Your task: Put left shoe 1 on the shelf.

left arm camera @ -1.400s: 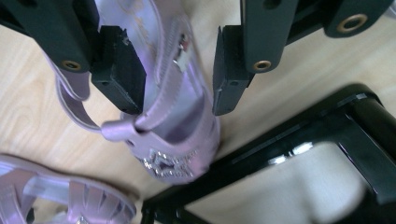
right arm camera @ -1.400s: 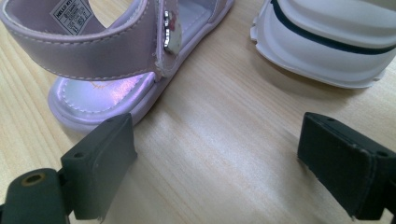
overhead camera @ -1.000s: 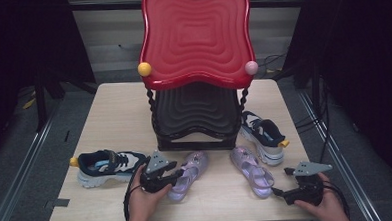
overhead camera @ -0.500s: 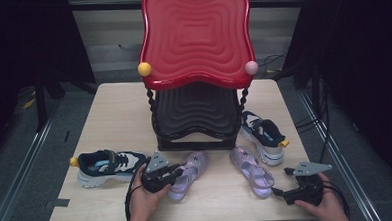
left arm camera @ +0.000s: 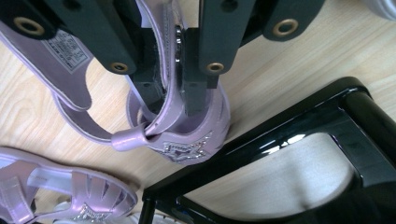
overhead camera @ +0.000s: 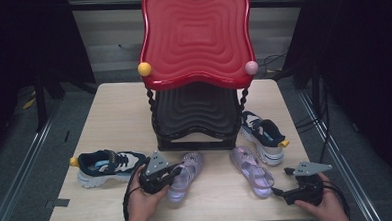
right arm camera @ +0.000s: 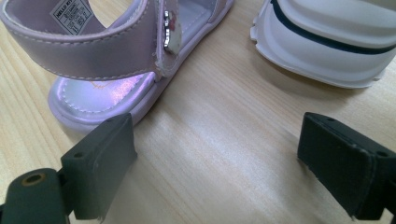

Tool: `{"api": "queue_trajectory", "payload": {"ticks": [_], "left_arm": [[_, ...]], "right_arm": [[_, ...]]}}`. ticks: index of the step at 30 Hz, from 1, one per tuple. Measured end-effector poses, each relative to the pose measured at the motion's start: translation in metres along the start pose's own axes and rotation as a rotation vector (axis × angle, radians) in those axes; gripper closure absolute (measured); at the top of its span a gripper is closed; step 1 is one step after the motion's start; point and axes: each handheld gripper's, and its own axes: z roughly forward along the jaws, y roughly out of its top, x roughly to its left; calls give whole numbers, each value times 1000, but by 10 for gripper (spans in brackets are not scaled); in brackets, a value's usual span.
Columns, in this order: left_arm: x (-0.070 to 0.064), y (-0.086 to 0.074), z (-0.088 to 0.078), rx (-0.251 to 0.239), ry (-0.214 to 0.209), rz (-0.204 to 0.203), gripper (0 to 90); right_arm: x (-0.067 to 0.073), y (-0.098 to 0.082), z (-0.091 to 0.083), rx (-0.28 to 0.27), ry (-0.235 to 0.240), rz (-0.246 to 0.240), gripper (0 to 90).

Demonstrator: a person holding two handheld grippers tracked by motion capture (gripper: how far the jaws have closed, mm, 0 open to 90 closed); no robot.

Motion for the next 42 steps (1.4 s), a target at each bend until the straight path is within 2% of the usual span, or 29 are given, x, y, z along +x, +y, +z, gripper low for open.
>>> {"api": "queue_trajectory", "payload": {"ticks": [6, 12, 18, 19, 22, 23, 24, 28, 31, 33, 42], "left_arm": [[-5, 8, -11, -57, -4, -1, 816], [-10, 19, -25, -93, -3, -2, 816], [-9, 32, -39, -134, 27, -16, 816], [-8, 36, -44, -158, 46, -22, 816], [-6, 43, -48, -182, 84, -17, 816], [-6, 43, -48, -182, 84, -17, 815], [-6, 48, -49, -190, 107, -16, 816], [-4, 58, -47, -208, 140, -11, 816], [-3, 63, -46, -217, 155, -12, 815], [-2, 67, -44, -231, 169, -20, 815], [0, 85, -30, -275, 227, -11, 815]], "right_arm": [[0, 0, 0, 0, 0, 0, 103], [0, 0, 0, 0, 0, 0, 103], [0, 0, 0, 0, 0, 0, 103], [0, 0, 0, 0, 0, 0, 103], [0, 0, 0, 0, 0, 0, 103], [0, 0, 0, 0, 0, 0, 103], [0, 0, 0, 0, 0, 1, 103], [0, 0, 0, 0, 0, 1, 103], [0, 0, 0, 0, 0, 1, 103], [0, 0, 0, 0, 0, 1, 103], [0, 0, 0, 0, 0, 0, 103]]}}
